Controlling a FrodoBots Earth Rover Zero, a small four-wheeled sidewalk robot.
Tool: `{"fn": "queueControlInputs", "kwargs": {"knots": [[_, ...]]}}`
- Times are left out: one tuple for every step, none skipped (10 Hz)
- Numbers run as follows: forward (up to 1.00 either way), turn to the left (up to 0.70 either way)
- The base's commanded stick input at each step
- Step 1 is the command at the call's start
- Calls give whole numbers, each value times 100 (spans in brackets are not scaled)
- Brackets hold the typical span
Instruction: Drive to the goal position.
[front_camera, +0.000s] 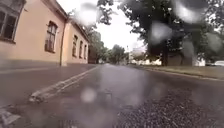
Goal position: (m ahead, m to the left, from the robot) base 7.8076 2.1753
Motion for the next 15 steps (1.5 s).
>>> {"fn": "queueControlInputs", "kwargs": {"knots": [[85, 0], [85, 0], [85, 0], [85, 0], [85, 0], [85, 0], [85, 0], [85, 0], [85, 0], [85, 0], [85, 0], [85, 0], [85, 0], [85, 0], [85, 0]]}}
